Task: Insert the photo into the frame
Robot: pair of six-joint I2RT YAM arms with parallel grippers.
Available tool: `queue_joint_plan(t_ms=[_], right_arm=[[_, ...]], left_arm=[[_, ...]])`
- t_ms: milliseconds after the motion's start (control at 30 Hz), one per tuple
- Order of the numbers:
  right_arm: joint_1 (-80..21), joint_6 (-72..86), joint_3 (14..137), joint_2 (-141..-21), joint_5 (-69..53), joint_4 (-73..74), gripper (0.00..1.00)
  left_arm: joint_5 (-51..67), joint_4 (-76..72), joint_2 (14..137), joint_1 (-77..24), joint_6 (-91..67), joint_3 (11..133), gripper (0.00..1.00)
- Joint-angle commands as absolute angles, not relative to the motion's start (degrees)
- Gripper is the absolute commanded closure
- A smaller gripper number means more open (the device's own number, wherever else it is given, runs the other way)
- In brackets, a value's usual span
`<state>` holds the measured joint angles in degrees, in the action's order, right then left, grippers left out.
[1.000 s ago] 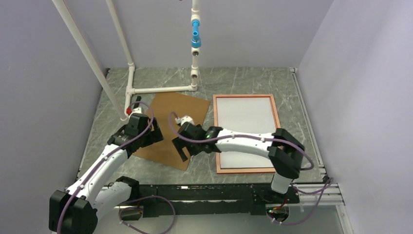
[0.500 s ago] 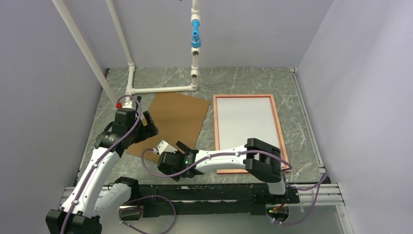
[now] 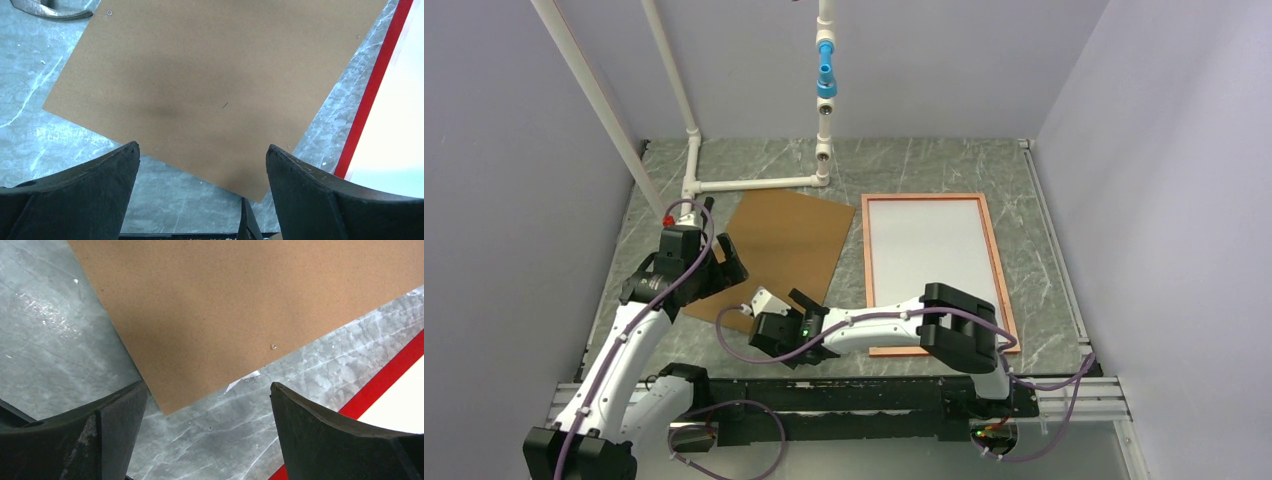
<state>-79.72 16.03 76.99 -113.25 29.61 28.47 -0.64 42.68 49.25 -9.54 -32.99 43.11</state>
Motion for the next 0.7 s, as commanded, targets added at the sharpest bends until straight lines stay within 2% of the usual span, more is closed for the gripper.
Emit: queue_joint_plan(t_ms=[0,667], right_arm=[[-78.97,16.07,74.13,-110.96,31.55,29.93,0.06],[-72.67,17.92,61.72,-103.08,30.12,27.86,0.05]], left_arm=[[0.95,40.84,49.47,-8.82,-31.82,42.32,0.01],[3.14,37.6,52.65,-5.73,-30.58,37.9,0.01]])
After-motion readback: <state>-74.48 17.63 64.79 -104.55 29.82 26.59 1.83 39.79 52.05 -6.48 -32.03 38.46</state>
